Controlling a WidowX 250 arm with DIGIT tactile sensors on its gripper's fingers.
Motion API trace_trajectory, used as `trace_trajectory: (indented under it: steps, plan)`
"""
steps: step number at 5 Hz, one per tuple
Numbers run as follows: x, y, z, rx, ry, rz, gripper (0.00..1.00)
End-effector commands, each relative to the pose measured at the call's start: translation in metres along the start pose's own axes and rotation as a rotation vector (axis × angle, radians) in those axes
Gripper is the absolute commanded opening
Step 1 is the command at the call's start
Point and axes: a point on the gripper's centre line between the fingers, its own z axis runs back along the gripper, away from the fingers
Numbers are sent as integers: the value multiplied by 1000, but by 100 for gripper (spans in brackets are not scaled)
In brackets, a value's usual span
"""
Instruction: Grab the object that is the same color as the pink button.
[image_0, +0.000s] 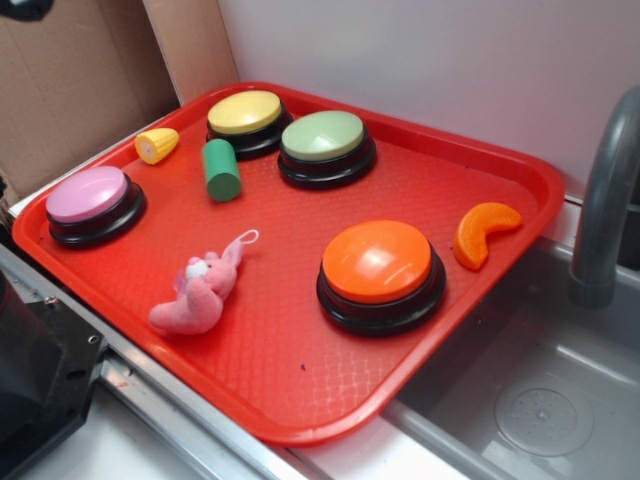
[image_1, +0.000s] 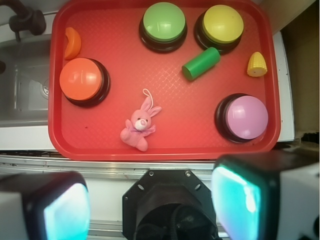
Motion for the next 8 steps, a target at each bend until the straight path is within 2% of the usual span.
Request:
trace_trajectory:
  steps: [1, 2, 3, 4, 5, 6, 7, 8]
  plan:
    - [0, 0, 0, 0, 0, 0, 100]
    - [-1, 2, -10, -23, -7, 57, 100]
    - [4, -6, -35, -40, -62, 153, 100]
    - [12, -17, -69, -12, -93, 270, 100]
    - [21, -23, -103, -5, -86, 282, 100]
    - [24, -18, -127, -5, -43, 304, 100]
    - [22, -14, -160, 3, -6, 315, 100]
    - [21, -15, -177, 26, 6, 329, 100]
